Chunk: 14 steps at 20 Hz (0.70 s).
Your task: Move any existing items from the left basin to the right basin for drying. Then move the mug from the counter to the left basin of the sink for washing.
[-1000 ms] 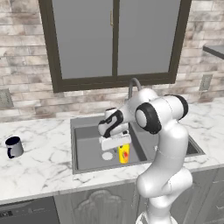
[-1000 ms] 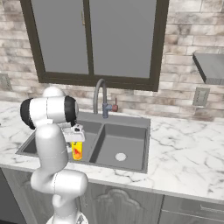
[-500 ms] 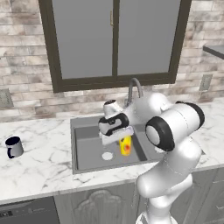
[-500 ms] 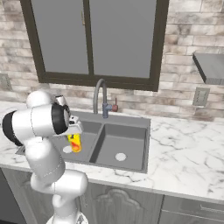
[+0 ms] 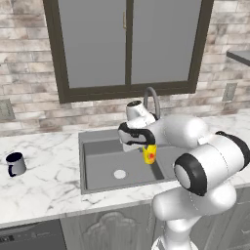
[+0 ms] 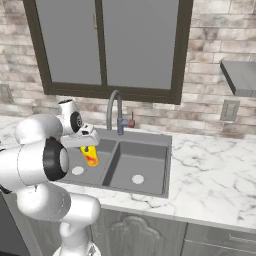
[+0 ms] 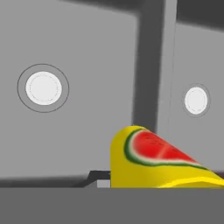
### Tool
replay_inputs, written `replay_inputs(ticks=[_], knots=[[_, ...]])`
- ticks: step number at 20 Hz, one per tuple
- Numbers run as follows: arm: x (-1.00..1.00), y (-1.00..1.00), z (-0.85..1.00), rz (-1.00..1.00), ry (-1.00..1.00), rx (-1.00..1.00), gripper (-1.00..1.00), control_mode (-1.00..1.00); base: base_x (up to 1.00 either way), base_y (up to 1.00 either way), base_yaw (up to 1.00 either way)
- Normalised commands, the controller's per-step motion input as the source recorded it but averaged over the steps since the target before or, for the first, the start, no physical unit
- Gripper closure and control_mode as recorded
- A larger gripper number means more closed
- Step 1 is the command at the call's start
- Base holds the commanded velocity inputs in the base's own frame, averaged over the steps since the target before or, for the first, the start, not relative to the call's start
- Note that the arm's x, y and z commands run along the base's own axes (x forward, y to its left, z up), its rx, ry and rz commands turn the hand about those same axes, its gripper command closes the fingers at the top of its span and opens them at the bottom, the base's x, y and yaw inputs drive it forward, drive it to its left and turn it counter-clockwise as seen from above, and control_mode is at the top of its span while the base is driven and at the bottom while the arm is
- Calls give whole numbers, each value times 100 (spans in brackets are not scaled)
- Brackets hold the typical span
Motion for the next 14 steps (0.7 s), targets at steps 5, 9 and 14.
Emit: replay_inputs(ticks=[5,9,14], knots=[[0,-41,53,-3,-1,0,100,-100,0,0,0],[-1,-46,28,-2,0,0,100,-100,0,0,0],[-3,-49,4,-1,0,0,100,-100,0,0,0]])
